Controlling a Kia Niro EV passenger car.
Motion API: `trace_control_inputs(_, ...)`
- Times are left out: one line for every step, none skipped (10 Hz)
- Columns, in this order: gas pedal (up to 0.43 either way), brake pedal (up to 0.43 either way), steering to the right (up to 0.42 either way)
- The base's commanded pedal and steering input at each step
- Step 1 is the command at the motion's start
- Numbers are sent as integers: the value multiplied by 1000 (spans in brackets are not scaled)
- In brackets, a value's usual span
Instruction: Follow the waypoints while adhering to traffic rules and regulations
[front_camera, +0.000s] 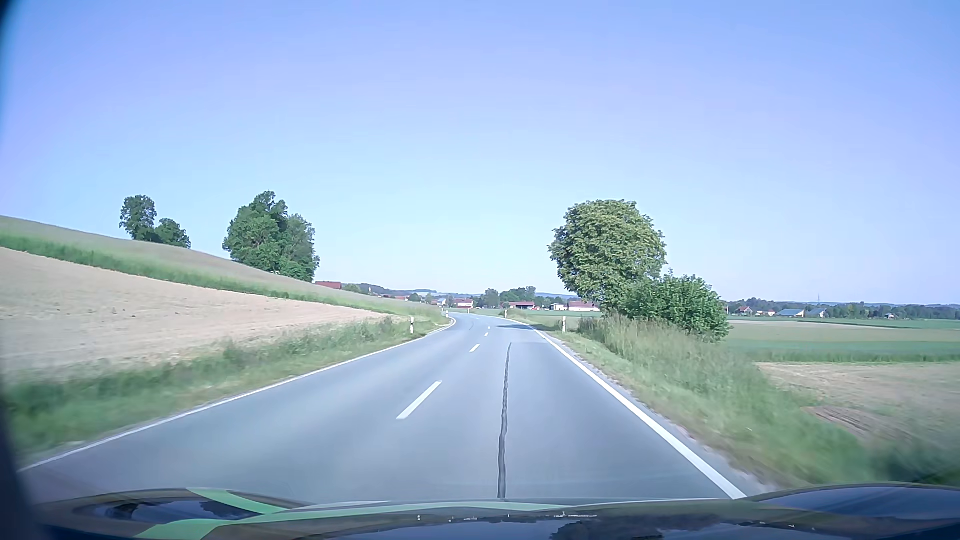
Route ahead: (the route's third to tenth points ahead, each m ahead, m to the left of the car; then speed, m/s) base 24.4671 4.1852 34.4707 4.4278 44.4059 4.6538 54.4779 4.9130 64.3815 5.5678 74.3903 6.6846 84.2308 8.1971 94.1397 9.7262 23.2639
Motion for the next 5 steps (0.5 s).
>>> trace_control_inputs(0, 0, 0)
trace_control_inputs(0, 0, 0)
trace_control_inputs(0, 0, 0)
trace_control_inputs(0, 0, 0)
trace_control_inputs(0, 0, 0)
